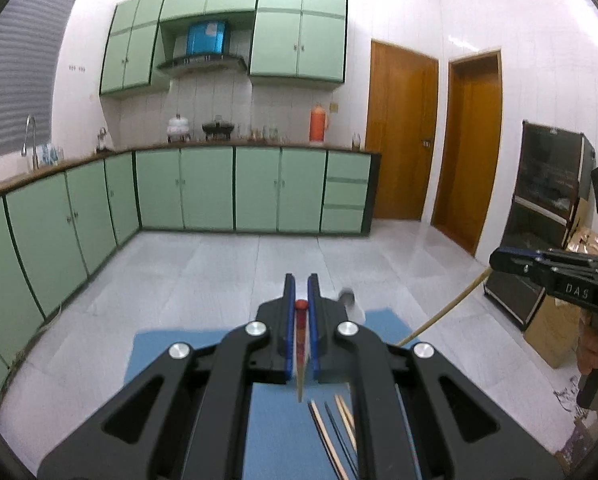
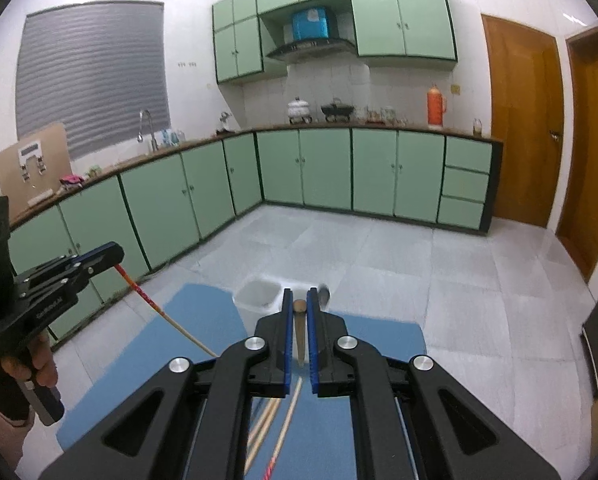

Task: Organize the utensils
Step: 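Lower both chopsticks into the white holder and open both grippers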

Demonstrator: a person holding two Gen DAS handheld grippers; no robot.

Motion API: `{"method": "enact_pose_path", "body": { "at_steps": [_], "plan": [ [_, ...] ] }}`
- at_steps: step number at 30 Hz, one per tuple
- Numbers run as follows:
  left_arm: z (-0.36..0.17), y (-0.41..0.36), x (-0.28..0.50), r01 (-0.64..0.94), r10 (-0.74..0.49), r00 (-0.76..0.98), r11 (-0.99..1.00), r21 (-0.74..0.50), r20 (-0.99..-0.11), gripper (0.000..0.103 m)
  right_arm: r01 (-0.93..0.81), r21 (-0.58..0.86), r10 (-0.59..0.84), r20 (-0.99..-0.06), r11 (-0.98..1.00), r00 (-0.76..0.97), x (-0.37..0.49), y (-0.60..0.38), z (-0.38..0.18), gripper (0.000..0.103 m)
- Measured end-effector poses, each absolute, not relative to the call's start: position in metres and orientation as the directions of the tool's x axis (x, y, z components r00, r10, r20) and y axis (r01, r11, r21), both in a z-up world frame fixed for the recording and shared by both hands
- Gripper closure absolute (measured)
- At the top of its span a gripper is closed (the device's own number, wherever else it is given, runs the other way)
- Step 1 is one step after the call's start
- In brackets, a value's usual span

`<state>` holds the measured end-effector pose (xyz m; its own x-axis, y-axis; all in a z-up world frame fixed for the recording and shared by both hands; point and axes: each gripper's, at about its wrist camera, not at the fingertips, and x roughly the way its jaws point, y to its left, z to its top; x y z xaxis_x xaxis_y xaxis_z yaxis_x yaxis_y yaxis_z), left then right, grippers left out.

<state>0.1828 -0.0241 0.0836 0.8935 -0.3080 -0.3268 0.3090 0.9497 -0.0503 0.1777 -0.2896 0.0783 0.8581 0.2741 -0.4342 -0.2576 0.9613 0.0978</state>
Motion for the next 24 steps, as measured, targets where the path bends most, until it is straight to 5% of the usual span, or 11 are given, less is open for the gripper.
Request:
{"method": "enact_pose_path", "body": {
  "at_steps": [11,24],
  "plan": [
    [0.142,-0.043,0.237,0.287,-0.291,0.942,0.957,-0.049,-0.17,0.098,-0.251,0.078,0.262,-0.372,0.965,0.89,0.241,-0.276,0.117,0.097],
    [0.074,-0.076,0.336,0.276,-0.272,0.904,0.96,-0.034,-0.329,0.098,-0.269,0.122,0.293,-0.504,0.955,0.812,0.321,-0.258,0.056,0.097]
  ]
}}
